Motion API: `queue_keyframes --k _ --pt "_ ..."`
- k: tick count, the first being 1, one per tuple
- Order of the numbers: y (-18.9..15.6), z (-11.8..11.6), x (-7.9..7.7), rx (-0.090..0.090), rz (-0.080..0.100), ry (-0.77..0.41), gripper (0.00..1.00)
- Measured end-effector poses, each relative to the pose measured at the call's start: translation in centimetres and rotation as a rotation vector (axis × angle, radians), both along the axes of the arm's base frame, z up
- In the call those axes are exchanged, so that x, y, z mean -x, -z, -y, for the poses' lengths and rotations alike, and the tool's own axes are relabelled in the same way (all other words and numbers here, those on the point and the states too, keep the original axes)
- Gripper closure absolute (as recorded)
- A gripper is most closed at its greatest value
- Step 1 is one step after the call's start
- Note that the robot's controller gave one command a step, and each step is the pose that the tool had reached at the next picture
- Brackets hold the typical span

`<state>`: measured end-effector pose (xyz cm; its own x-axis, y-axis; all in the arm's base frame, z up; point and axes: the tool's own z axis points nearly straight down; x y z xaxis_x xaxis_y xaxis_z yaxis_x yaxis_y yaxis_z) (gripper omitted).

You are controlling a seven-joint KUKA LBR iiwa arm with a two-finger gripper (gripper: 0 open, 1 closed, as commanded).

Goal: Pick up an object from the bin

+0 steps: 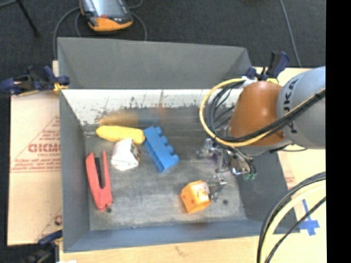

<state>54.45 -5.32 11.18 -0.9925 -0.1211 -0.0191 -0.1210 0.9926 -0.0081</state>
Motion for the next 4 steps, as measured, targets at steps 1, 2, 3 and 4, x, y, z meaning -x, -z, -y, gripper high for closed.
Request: queue_keyframes --k 1,2,3,4 --pt "2.4 -0.4 1.3 -0.004 -0.016 -0.002 1.00" --pt "2.4 -0.4 1.3 -0.004 -0.016 -0.004 0.00" --pt "2.4 -0.4 1.3 -0.004 -0.016 -0.005 0.00" --pt "3.6 -8.0 2.9 -0.004 -0.010 -0.006 1.00"
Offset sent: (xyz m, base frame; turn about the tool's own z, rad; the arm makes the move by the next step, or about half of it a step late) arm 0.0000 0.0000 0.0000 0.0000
